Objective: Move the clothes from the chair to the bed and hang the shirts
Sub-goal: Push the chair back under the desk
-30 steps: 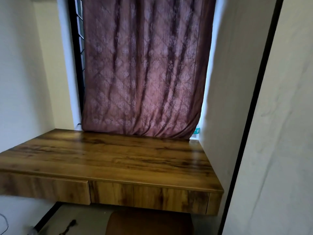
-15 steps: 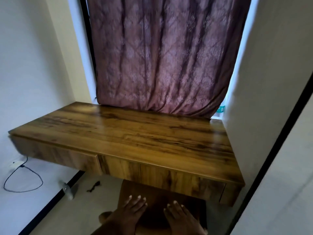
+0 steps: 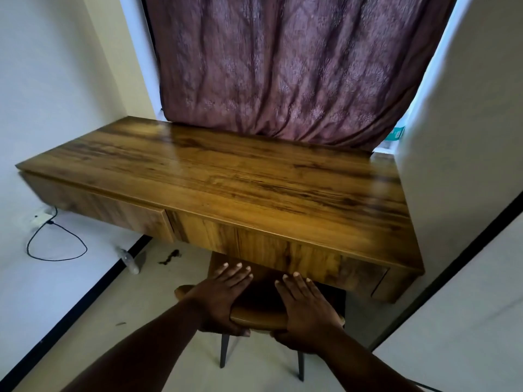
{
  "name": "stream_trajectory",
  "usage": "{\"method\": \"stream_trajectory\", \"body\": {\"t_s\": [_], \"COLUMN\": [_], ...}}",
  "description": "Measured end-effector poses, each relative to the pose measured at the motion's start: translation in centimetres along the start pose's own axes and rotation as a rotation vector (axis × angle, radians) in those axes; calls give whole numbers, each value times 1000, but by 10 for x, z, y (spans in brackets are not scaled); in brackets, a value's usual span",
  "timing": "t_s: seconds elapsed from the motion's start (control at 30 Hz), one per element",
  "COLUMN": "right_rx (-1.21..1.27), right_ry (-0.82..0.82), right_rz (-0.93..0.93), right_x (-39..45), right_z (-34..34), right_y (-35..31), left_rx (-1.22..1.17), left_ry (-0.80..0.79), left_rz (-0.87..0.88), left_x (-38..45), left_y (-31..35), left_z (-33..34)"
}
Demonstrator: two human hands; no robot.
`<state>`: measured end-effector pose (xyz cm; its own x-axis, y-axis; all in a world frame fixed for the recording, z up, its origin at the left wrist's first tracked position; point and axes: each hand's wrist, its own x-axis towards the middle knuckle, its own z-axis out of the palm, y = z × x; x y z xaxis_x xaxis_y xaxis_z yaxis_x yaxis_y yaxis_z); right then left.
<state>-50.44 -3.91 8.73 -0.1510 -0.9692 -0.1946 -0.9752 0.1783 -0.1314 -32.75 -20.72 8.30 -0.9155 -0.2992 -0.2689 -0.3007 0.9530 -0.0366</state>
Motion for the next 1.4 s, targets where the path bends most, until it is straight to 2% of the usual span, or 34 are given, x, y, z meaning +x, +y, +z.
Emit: {"method": "stream_trajectory", "body": {"t_s": [0.53, 0.6, 0.8, 0.97, 1.23, 1.4], "right_rx": [-60, -50, 36, 114, 78, 38], "right_ry": [194, 155, 188, 151, 215, 225], "right_rz": [7, 46, 73, 154, 194, 221], "right_x": [48, 56, 76, 86, 93, 100], "right_z": [-2, -4, -3, -2, 1, 3], "right_y": [21, 22, 27, 23, 19, 17], "left_rx": [-16, 13, 17, 40, 70, 137], "left_ry": [205, 234, 280, 256, 259, 325], "left_rz": [30, 29, 44, 56, 77, 105], "left_x": [38, 44, 60, 64, 72, 81], "left_y": [-35, -41, -57, -66, -82, -93], "left_z": [-4, -7, -10, -11, -8, -5]}}
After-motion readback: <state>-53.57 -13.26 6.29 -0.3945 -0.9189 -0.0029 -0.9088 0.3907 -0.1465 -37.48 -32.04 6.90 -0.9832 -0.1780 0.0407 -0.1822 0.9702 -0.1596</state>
